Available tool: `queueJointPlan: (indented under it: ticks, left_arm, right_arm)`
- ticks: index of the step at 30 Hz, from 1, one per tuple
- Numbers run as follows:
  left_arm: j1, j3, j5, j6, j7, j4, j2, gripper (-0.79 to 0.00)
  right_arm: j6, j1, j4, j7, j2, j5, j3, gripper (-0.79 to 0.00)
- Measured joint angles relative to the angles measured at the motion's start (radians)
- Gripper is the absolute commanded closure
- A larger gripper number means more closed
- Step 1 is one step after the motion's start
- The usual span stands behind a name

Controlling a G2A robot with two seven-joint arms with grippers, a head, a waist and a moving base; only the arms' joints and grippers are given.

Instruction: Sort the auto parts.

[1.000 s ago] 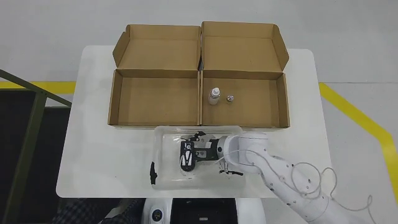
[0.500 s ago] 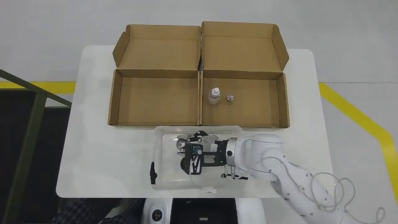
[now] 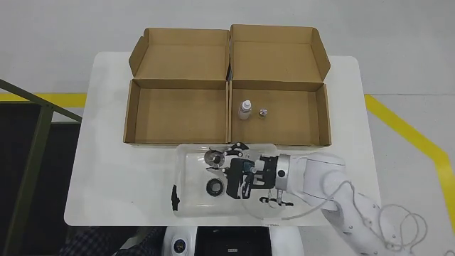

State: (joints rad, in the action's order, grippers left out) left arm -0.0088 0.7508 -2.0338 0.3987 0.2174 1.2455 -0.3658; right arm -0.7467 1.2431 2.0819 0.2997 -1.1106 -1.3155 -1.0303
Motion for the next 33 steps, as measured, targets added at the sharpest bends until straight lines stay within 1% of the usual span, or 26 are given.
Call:
queueJointPlan:
  ticks: [6, 15, 24, 33]
  left_arm:
    - [0.000, 0.000, 0.000, 0.000, 0.000, 0.000, 0.000, -0.785]
    - [0.000, 0.000, 0.000, 0.000, 0.000, 0.000, 0.000, -0.785]
    - [0.000, 0.000, 0.000, 0.000, 0.000, 0.000, 0.000, -0.785]
    - [0.000, 0.000, 0.000, 0.000, 0.000, 0.000, 0.000, -0.785]
  right_arm:
    - [0.001, 0.024, 0.030, -0.031, 0.011, 0.034, -0.080, 0.000]
    - [-0.008, 0.068, 0.050, -0.076, 0.024, 0.073, -0.163, 0.000]
    - [-0.009, 0.092, 0.035, -0.124, 0.031, 0.116, -0.214, 0.000]
    - [-0.012, 0.089, 0.014, -0.137, 0.033, 0.148, -0.226, 0.000]
